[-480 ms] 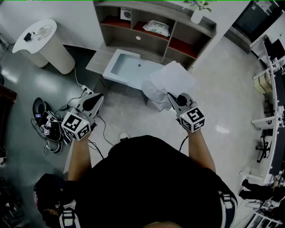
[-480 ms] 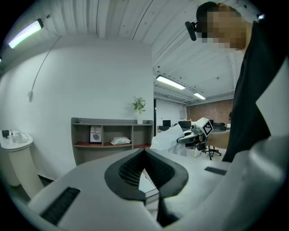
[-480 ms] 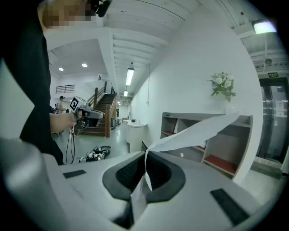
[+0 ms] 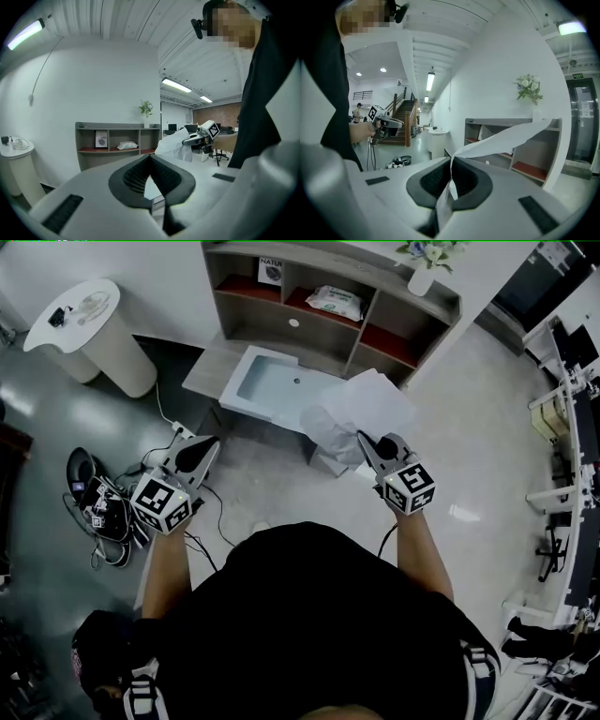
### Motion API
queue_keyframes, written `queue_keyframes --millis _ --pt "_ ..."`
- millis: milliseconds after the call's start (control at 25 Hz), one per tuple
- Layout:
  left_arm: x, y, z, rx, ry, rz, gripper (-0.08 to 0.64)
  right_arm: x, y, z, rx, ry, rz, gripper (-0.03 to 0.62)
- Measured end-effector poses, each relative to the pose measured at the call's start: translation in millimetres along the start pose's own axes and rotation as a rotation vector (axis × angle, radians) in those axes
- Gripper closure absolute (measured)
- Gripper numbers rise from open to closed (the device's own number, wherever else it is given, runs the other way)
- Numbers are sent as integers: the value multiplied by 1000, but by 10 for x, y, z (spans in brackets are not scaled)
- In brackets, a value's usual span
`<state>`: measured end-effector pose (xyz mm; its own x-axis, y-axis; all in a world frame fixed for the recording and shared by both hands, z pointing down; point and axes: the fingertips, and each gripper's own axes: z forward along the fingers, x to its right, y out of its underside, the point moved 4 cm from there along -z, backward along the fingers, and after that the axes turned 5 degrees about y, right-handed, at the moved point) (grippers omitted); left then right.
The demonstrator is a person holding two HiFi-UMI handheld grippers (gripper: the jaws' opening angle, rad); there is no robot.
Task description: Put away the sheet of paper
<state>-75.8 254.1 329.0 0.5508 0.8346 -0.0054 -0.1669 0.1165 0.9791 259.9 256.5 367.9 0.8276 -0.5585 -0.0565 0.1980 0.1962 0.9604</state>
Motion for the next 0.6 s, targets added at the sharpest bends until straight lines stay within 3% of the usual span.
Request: queue_keyframes --millis 600 --pt "-757 171 -434 7 41 -8 540 -320 -144 635 -32 100 47 577"
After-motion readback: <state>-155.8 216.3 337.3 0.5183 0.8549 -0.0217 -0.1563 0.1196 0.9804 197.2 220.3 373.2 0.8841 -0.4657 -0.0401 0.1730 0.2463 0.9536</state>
